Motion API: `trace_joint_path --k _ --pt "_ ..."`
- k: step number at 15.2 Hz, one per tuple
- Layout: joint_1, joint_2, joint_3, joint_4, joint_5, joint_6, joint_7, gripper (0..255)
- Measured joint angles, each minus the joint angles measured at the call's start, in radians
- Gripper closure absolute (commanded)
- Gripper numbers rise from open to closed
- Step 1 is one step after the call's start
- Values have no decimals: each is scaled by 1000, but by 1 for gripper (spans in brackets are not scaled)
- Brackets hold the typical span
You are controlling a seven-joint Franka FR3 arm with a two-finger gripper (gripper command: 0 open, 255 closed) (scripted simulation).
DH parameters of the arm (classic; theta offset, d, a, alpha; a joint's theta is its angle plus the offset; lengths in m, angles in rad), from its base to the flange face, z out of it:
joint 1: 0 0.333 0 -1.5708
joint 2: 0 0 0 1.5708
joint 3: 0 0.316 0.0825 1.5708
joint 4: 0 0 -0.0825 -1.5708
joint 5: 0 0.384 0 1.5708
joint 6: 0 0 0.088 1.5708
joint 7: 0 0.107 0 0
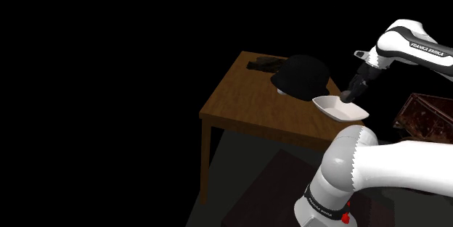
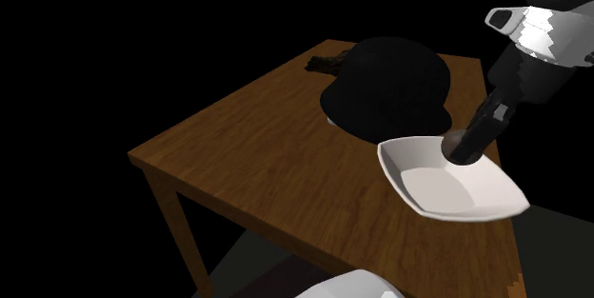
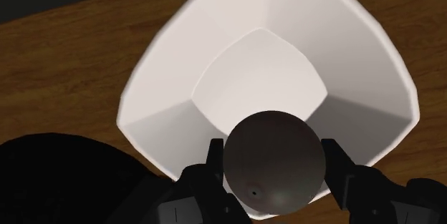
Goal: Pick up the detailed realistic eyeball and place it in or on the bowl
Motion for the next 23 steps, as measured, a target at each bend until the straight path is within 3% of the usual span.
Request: trace_joint_path --k 12,13,19,23 --pt "-13 -17 -51 -65 -45 60 1 255" --pt "-13 -17 -51 -65 -45 60 1 0" --pt "-13 -17 -51 -65 -45 60 1 0" --pt "-7 -2 2 20 1 -18 -17 0"
